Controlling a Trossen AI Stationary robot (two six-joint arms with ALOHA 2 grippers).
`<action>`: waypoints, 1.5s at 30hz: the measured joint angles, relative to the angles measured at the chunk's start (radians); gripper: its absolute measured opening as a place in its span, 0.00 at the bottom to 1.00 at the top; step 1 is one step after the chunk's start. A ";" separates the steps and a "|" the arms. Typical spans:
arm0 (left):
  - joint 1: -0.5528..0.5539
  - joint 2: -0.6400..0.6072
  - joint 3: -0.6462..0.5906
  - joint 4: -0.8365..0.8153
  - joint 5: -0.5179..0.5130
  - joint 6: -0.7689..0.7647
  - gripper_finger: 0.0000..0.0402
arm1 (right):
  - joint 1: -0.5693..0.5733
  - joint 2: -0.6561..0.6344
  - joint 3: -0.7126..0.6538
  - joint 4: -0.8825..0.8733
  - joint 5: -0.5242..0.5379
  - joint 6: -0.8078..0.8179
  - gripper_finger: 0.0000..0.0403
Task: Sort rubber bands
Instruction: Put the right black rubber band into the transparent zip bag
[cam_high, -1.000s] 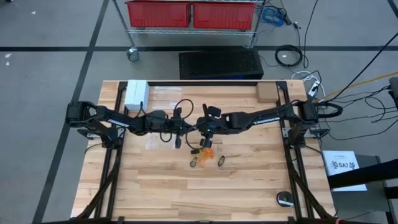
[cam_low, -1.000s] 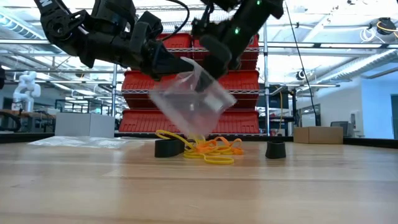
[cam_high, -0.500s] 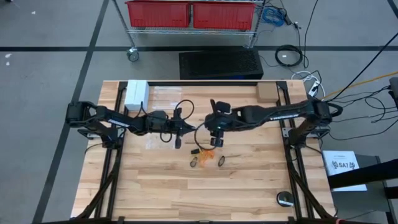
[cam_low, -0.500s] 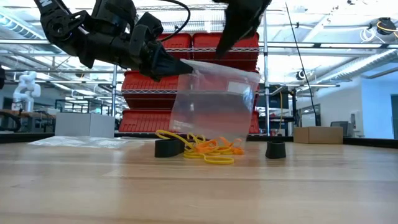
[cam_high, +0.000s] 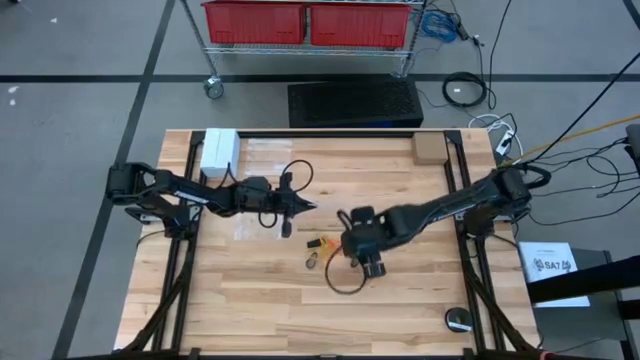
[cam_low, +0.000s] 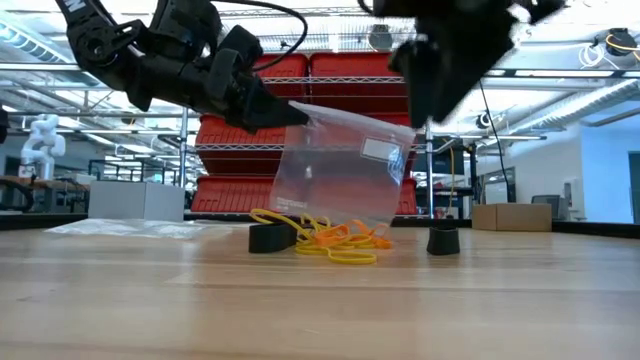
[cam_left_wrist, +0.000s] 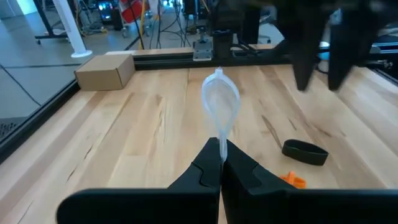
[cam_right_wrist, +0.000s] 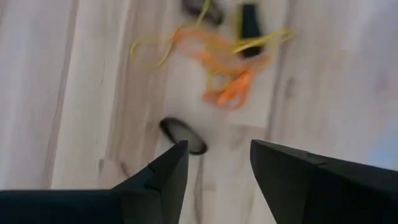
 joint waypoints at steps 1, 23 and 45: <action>0.003 0.000 0.000 -0.002 0.000 0.000 0.00 | 0.011 0.021 -0.006 0.006 0.001 -0.008 0.43; 0.011 0.000 0.000 -0.033 0.000 0.002 0.00 | 0.061 0.269 -0.011 0.114 -0.039 -0.226 0.41; 0.011 0.000 0.000 -0.031 -0.011 0.019 0.00 | 0.037 0.042 0.159 0.193 0.422 -0.105 0.00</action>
